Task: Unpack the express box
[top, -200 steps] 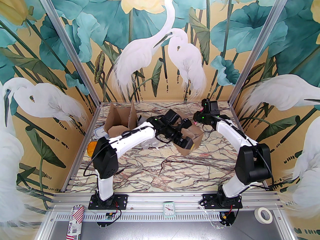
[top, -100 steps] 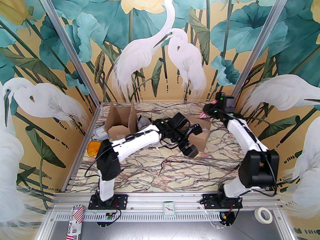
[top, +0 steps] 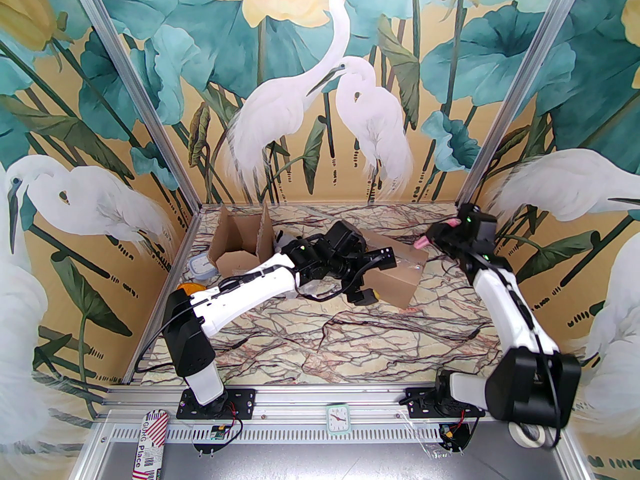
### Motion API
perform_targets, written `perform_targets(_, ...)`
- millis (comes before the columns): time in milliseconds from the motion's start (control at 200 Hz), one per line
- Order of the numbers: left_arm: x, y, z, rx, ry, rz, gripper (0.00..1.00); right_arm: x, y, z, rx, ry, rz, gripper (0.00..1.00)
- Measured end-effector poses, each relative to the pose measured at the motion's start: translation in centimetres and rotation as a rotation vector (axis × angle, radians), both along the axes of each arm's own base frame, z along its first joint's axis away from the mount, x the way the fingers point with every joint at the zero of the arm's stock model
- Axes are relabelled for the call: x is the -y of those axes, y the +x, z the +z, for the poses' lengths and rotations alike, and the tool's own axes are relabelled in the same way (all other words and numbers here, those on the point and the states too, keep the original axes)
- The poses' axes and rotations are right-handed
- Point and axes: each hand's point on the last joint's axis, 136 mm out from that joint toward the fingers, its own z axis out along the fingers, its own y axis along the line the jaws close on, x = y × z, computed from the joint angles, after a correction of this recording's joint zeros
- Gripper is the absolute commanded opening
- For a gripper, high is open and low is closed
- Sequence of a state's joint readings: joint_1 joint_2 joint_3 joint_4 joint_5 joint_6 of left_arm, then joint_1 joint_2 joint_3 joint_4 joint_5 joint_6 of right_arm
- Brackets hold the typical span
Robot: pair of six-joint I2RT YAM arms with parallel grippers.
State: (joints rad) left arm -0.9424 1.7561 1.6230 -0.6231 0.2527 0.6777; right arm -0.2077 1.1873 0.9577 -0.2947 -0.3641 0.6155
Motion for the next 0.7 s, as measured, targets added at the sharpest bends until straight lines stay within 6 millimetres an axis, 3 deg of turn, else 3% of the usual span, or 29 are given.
perform_targets(170, 2.3, 0.6, 0.0, 0.189, 0.004, -0.110, 1.00, 1.6, -3.1, 2.2, 0.092, -0.001, -0.079, 0.00)
perform_targets(265, 4.3, 1.1, -0.3, 0.288, 0.003, -0.154, 1.00, 1.7, -3.5, 0.7, 0.070, 0.026, -0.095, 0.00)
perform_targets(395, 6.5, 1.4, -2.5, 0.363, 0.032, -0.198, 1.00, 1.8, -3.6, -2.0, 0.005, 0.059, -0.108, 0.00)
perform_targets(555, 8.3, 1.8, -4.3, 0.382, 0.043, -0.218, 1.00, 2.3, -3.5, -1.9, 0.021, 0.061, -0.123, 0.00)
perform_targets(700, 8.8, 2.3, -3.4, 0.403, 0.021, -0.211, 1.00, 2.7, -3.6, -2.3, 0.023, 0.084, -0.143, 0.00)
